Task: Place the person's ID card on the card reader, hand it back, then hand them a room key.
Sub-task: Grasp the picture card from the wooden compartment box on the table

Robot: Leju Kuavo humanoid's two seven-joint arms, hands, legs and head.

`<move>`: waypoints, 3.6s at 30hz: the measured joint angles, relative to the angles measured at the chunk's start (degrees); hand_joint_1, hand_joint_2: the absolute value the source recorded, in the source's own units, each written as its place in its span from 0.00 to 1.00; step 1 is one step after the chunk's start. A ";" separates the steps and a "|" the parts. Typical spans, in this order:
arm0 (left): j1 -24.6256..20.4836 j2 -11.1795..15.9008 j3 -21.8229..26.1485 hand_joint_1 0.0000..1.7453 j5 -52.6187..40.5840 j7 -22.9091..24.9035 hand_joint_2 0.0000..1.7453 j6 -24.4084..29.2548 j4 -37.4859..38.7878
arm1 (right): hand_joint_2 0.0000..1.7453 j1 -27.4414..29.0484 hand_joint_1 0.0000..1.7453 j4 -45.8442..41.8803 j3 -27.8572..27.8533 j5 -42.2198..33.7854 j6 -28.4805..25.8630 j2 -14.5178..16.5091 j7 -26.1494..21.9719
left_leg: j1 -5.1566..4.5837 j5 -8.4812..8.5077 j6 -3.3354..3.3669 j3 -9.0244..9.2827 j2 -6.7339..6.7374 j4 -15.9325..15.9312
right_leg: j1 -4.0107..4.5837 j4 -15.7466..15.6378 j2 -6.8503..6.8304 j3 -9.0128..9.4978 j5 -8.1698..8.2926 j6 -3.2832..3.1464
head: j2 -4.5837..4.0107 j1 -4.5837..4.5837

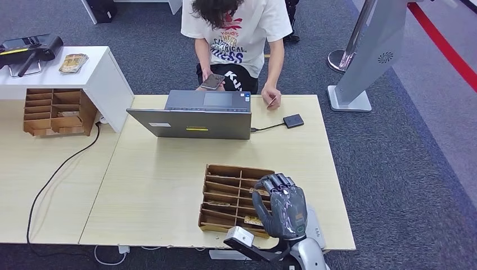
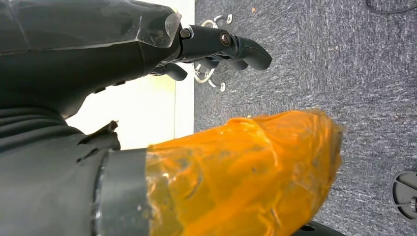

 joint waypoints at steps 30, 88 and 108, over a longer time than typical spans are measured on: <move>0.00 0.00 -0.09 0.00 0.92 0.00 0.00 0.02 0.00 | 1.00 0.01 0.36 -0.94 1.23 0.77 1.88 -1.30 0.76 | 0.00 0.00 0.00 0.00 0.00 0.00 | 0.00 0.00 0.00 0.00 0.00 0.00 | 0.00 0.00; -0.02 0.04 -2.28 0.00 0.84 0.12 0.00 -0.25 0.00 | 1.00 -1.87 0.56 8.40 -0.59 2.77 2.80 -1.34 5.13 | 0.00 0.00 0.00 0.01 0.00 0.00 | 0.00 0.00 0.00 0.01 0.00 0.00 | 0.00 0.00; -0.02 0.04 -2.43 0.00 0.46 0.28 0.00 -0.51 0.00 | 1.00 -2.67 0.58 9.84 -2.26 3.17 2.84 -0.84 5.35 | 0.00 0.01 0.00 0.01 0.00 0.00 | 0.00 0.00 0.00 0.01 0.00 0.00 | 0.00 0.00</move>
